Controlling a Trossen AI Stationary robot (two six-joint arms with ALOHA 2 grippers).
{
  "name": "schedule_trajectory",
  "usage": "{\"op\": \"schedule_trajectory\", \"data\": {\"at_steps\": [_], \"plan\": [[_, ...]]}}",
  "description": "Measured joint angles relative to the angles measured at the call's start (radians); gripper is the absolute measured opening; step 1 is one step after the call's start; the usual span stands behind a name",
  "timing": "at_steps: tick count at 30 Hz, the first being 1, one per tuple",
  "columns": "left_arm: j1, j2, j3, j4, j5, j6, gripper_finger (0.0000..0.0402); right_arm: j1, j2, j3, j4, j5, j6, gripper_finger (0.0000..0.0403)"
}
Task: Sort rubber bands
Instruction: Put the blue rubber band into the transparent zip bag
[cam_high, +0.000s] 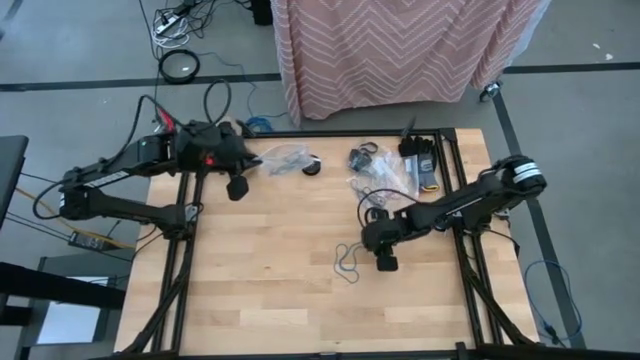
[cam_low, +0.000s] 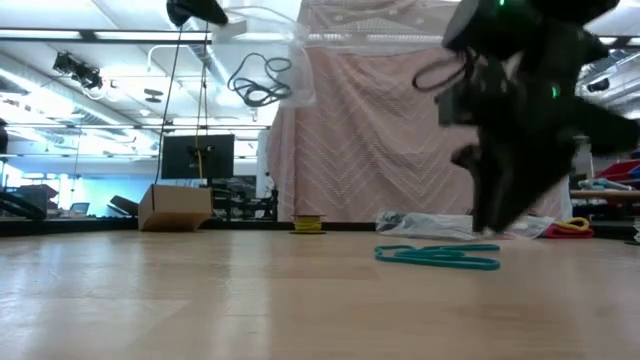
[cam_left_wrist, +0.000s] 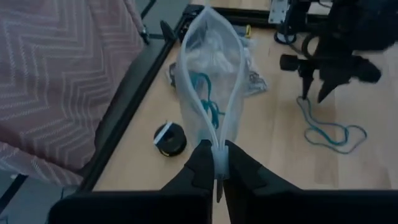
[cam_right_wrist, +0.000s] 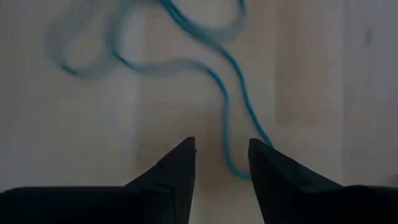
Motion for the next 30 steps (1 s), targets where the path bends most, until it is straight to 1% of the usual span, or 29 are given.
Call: {"op": "schedule_trajectory", "data": {"at_steps": [2,5,7,9,10,12,14,17,21,24,27,30], "plan": [[0.000,0.006,0.000,-0.008,0.000,-0.001,0.0021,0.002,0.048,0.000,0.003,0.047,0.009,0.0137],[0.000,0.024,0.000,-0.002,0.000,-0.007,0.0026,0.002,0.110,0.023,-0.015,0.070,0.093,0.0122],[0.000,0.035,0.000,-0.004,0.001,-0.007,0.0029,0.002,0.140,0.053,-0.038,0.070,0.152,0.0087],[0.000,0.044,0.000,0.005,0.001,-0.019,0.0027,0.002,0.153,0.074,-0.044,0.060,0.175,0.0031],[-0.001,0.046,0.000,-0.001,0.002,-0.022,0.0025,0.002,0.149,0.081,-0.041,0.050,0.178,0.0017],[-0.001,0.058,0.000,0.010,0.002,-0.023,0.0022,0.000,0.132,0.097,-0.044,0.037,0.181,0.0010],[-0.001,0.063,0.000,0.007,0.004,-0.023,0.0021,-0.001,0.096,0.111,-0.052,0.033,0.177,0.0003],[-0.001,0.083,0.000,0.021,0.005,-0.010,0.0021,-0.010,-0.009,0.149,-0.036,0.039,0.175,0.0001],[-0.001,0.120,0.000,0.027,0.007,-0.006,0.0021,-0.028,-0.147,0.178,-0.060,0.111,0.166,0.0000],[-0.001,0.153,0.000,0.033,0.024,-0.004,0.0021,-0.050,-0.251,0.226,-0.059,0.169,0.162,0.0000],[-0.001,0.194,0.000,0.053,0.056,-0.003,0.0021,-0.072,-0.316,0.286,-0.074,0.221,0.111,0.0000],[-0.002,0.241,0.000,0.071,0.079,-0.001,0.0021,-0.087,-0.354,0.375,-0.065,0.260,0.042,0.0000]]}}
